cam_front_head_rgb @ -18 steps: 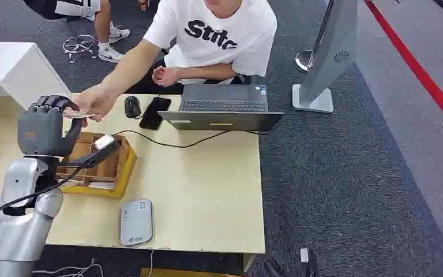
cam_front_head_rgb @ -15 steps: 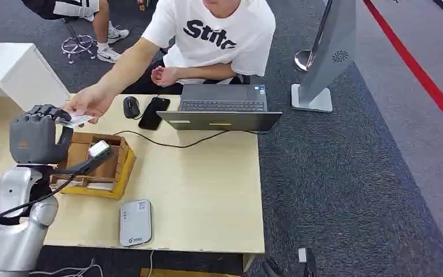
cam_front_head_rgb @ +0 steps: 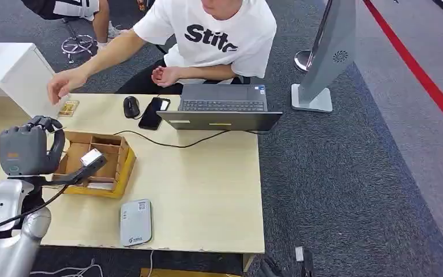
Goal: Pass the card to the sensor for recognition and then transmit it.
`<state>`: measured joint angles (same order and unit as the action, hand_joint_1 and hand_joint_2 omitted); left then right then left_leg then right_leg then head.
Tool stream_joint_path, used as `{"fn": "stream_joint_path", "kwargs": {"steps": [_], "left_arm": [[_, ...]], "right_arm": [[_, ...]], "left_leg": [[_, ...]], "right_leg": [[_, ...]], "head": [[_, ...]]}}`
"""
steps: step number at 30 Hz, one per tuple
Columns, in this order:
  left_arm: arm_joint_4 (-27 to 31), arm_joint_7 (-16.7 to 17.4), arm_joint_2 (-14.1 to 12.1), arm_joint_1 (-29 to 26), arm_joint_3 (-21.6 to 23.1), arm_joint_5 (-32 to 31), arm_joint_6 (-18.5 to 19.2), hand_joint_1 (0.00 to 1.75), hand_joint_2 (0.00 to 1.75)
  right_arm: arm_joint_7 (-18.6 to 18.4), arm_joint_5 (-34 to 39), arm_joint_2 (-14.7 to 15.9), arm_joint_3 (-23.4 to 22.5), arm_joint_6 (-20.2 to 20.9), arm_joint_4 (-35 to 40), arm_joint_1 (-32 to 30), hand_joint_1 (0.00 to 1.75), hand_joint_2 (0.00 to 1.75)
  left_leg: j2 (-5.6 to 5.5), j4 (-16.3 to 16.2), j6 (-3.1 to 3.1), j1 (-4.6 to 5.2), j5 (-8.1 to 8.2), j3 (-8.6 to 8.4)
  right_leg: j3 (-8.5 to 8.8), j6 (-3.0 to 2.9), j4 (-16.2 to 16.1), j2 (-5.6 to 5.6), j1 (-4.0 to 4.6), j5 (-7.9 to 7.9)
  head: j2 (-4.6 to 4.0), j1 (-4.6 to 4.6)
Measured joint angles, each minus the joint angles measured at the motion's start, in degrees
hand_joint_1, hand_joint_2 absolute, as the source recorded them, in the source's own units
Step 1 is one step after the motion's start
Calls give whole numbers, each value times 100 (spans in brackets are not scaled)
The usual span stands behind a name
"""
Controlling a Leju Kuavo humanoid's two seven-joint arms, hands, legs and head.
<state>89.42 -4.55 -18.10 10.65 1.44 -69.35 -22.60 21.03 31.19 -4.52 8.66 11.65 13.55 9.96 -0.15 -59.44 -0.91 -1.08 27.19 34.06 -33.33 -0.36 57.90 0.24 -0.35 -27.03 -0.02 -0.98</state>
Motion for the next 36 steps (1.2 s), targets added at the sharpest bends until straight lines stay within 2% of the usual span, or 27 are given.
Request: {"fn": "stream_joint_path", "kwargs": {"steps": [6,11,17,20,22,25,29,36], "left_arm": [[894,-493,424,-1307,-4,-152,-737,175,175],[1243,-546,675,-1856,20,-291,-918,175,175],[1407,-570,824,-2143,22,-318,-887,175,175],[1414,-478,944,-2465,150,-913,-935,175,175],[1394,-404,990,-2606,315,-1006,-946,175,175],[1333,-190,1034,-2717,516,-786,-850,175,175],[1126,-189,1051,-2759,605,-309,-534,175,175],[583,-258,1115,-2752,627,-352,-295,175,175]], "right_arm": [[151,37,-22,-54,35,0,-29,0,175],[162,42,-33,-129,35,0,-39,0,175],[166,35,-37,-173,37,0,-47,0,175],[199,11,-39,-238,46,0,-54,0,175],[214,0,-44,-280,55,0,-55,0,175],[232,-26,-50,-326,72,0,-55,0,175],[232,-115,-50,-395,124,0,-58,0,175],[203,-214,-68,-450,136,0,-58,0,175]], "left_leg": [[12,0,13,3,17,1],[11,0,16,3,19,-1],[9,1,16,2,18,-2],[12,0,17,2,18,-4],[4,0,17,2,18,1],[5,0,18,4,20,1],[6,0,18,3,20,0],[6,0,17,2,18,-1]], "right_leg": [[-3,7,-7,7,-1,-11],[0,13,-8,4,-1,-15],[5,12,-5,0,-1,-14],[3,11,-5,3,-1,-14],[3,13,-6,-4,-1,-15],[3,13,-7,-3,-1,-15],[3,13,-7,-3,-1,-15],[4,13,-6,-3,-1,-15]], "head": [[0,-2],[0,7],[0,7],[0,7],[0,9],[0,9],[0,9],[0,9]]}}
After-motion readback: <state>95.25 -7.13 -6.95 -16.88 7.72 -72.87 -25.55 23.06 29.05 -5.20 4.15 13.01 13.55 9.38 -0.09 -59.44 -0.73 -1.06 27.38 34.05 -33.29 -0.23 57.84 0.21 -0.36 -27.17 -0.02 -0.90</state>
